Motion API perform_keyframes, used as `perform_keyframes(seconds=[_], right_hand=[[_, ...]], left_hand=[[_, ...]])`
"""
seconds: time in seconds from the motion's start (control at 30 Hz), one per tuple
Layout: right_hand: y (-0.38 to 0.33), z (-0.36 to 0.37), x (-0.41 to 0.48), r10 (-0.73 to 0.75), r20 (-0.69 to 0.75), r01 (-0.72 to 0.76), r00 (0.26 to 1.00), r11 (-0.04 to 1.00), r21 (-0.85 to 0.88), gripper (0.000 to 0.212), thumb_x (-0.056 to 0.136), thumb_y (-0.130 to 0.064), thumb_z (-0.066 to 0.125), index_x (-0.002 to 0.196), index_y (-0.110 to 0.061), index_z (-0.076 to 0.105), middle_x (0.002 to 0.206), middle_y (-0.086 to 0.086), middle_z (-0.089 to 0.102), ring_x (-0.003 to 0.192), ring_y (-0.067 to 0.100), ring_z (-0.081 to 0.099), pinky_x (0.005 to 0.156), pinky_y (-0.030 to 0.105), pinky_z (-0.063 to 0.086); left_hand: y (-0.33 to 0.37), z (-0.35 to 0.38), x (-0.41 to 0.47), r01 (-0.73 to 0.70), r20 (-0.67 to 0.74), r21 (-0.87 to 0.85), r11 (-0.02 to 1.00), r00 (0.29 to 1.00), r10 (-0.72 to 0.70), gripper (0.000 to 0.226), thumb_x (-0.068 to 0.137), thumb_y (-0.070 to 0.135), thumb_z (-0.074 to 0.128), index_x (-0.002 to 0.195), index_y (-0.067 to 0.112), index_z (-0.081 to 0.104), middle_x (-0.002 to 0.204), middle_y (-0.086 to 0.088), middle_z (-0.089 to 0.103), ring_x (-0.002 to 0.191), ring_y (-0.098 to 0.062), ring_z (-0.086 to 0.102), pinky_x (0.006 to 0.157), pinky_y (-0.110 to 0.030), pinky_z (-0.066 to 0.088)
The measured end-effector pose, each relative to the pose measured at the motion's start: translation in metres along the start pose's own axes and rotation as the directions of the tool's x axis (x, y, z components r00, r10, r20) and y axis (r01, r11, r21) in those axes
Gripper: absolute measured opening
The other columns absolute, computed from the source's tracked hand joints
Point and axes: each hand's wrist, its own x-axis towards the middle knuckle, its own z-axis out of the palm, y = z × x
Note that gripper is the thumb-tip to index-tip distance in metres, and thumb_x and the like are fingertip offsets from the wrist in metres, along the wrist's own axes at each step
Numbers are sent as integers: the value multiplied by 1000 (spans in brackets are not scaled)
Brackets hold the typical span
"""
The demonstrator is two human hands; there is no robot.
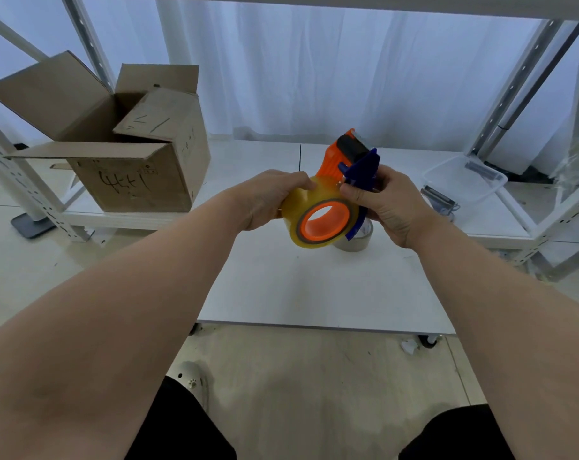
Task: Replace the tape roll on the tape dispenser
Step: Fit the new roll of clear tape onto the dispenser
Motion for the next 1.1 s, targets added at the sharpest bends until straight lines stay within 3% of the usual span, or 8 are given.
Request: perform_keyframes(seconds=[0.17, 0.3, 0.4, 0.53, 0.73, 0.83, 0.97, 1.1], right_hand=[[-6, 9, -3, -49, 5, 49, 999, 998, -50, 40, 80, -9, 70, 115, -20, 53, 102, -6, 62, 93, 12, 62, 81, 29, 56], [-11, 12, -3, -51, -3, 51, 999, 999, 17, 39, 80, -11, 70, 114, -19, 54, 104, -3, 64, 96, 17, 64, 80, 31, 59], [-14, 7, -2, -11, 9, 9, 1000, 987, 158, 57, 70, -22, 74, 121, -10, 54, 107, 2, 65, 94, 20, 67, 80, 38, 59], [-11, -3, -1, 46, 67, -66, 997, 937, 343, 81, 48, -38, 83, 120, -12, 55, 111, 7, 67, 95, 20, 68, 73, 38, 59], [4, -13, -6, 134, 84, -152, 987, 949, 276, 103, 44, -49, 86, 132, -12, 47, 110, 6, 69, 98, 23, 70, 75, 48, 58], [4, -15, -9, 117, 10, -116, 993, 965, 235, 90, 49, -44, 82, 127, -12, 49, 110, 6, 67, 97, 25, 69, 78, 51, 58], [5, -16, -9, 74, -42, -69, 996, 991, 117, 39, 78, -19, 71, 114, -16, 54, 103, 0, 65, 98, 23, 65, 79, 43, 58], [5, -12, -8, 48, -9, -48, 999, 998, -29, 40, 80, -14, 71, 115, -20, 55, 104, -4, 64, 96, 20, 64, 79, 39, 57]], left_hand=[[1, 2, 0, 6, -45, 38, 999, 999, -4, 41, 88, 39, 61, 119, 15, 48, 118, -7, 60, 108, -28, 61, 96, -41, 50], [3, 1, -5, -87, -52, 58, 994, 995, 91, 33, 85, 48, 59, 102, 19, 60, 107, -4, 67, 100, -27, 65, 90, -39, 54], [6, -4, -8, -178, -49, -62, 982, 983, 175, 28, 87, 41, 60, 102, 17, 63, 102, -4, 70, 91, -22, 68, 83, -35, 57], [8, -5, -13, -245, -41, -244, 938, 969, 243, 17, 91, 32, 57, 96, 18, 65, 86, 0, 71, 73, -14, 69, 68, -27, 58], [2, 0, -8, -221, 49, -316, 923, 968, 248, 30, 95, 25, 51, 121, 13, 58, 109, -6, 67, 95, -21, 65, 89, -35, 54], [3, 3, -2, -197, 52, -246, 949, 975, 216, 32, 95, 21, 52, 125, 11, 56, 119, -10, 62, 103, -25, 61, 92, -38, 52], [0, 7, 6, -143, 24, -96, 985, 989, 146, 23, 90, 15, 58, 111, 9, 62, 115, -12, 62, 105, -27, 59, 91, -35, 51], [-6, 9, 9, -46, 33, 37, 998, 998, 45, 25, 89, 25, 61, 111, 12, 58, 121, -11, 60, 112, -29, 58, 100, -42, 48]])
